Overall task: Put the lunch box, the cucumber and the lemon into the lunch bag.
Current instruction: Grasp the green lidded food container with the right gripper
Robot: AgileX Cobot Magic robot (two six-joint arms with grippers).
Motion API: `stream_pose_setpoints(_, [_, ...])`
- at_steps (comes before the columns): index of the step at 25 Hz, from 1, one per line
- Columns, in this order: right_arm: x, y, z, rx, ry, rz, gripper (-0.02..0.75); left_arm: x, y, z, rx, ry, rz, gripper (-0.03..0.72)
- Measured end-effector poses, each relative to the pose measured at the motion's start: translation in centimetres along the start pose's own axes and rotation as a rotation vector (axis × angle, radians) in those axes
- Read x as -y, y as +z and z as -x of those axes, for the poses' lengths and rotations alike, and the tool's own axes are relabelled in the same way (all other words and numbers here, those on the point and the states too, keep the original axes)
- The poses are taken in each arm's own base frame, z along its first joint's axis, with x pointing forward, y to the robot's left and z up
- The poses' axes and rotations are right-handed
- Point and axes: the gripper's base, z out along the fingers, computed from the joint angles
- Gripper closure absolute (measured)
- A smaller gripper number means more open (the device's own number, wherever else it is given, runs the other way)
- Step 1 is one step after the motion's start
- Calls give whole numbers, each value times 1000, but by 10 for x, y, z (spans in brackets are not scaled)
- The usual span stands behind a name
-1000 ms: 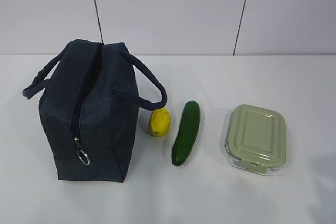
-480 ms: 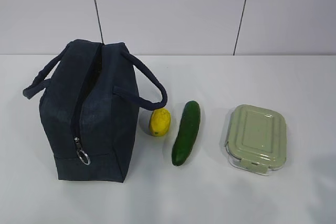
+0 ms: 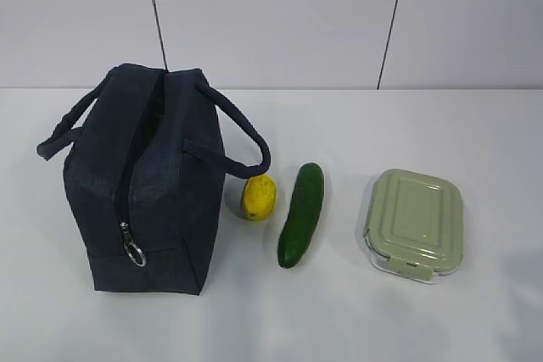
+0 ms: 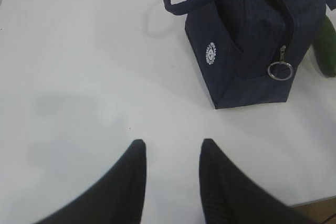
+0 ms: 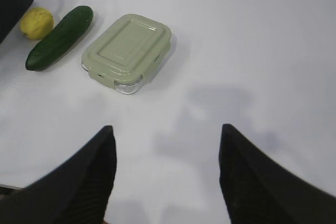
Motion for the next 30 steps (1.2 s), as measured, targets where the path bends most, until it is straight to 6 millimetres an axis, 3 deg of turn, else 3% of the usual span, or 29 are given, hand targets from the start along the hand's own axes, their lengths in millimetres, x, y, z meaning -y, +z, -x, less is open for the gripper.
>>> stream_pose_setpoints(22, [-1,0,1,15,61,14,289,1,0,0,0,-3,-7,445])
stream_pose_setpoints(30, [3,31,20,-202,248,32,289,2,0,0,0,-8,-17,445])
